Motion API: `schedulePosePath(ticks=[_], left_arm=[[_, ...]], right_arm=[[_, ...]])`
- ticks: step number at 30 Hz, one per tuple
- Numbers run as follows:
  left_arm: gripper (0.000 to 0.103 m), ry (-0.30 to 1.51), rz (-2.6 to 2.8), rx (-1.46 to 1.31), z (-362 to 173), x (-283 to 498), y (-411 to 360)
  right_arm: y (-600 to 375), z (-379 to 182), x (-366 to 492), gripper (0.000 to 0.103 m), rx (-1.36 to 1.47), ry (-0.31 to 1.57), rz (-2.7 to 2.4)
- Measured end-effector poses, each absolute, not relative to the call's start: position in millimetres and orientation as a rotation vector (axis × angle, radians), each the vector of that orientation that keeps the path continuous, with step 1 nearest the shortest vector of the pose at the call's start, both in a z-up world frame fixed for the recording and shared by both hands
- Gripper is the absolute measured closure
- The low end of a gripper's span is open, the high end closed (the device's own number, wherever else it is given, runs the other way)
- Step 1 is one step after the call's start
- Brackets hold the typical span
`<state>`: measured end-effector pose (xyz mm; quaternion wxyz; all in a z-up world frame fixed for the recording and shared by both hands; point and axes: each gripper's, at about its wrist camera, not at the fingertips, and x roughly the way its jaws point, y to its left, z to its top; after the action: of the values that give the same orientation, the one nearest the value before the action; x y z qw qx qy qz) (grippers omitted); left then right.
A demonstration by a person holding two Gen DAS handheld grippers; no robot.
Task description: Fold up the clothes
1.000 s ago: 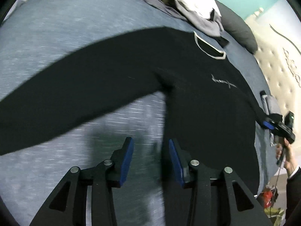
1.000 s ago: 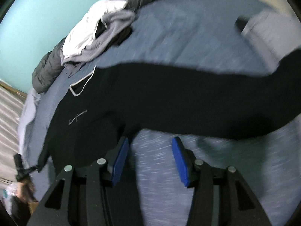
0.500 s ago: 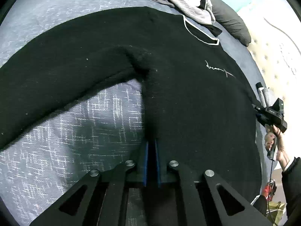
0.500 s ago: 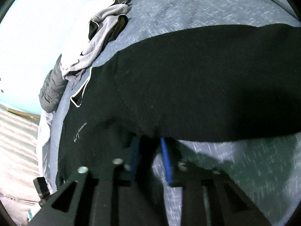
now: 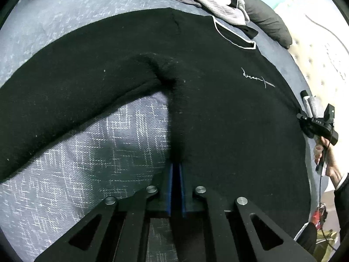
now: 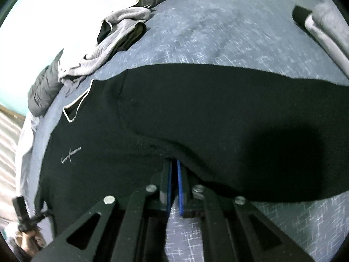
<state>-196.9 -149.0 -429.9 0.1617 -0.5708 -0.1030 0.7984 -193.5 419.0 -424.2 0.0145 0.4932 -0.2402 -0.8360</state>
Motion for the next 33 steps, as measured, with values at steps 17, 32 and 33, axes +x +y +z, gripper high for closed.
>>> schedulePosePath(ticks=[17,32,33], left_arm=[[0.086,-0.231,2.344,-1.588,-406.5,-178.5,-144.7],[0.081,-0.178,2.360,-1.573,-388.5,-167.0,-139.4],[0.080,-0.180,2.361,-1.576,-388.5,-167.0,-140.2]], right_arm=[[501.5,-347.2,-115.1,0.078,1.384,-0.713,-2.800],[669.3,-292.7,-74.7,0.043,1.452,-0.872,-3.157],[670.0,-293.9,-76.4,0.043,1.429,-0.890,-3.141]])
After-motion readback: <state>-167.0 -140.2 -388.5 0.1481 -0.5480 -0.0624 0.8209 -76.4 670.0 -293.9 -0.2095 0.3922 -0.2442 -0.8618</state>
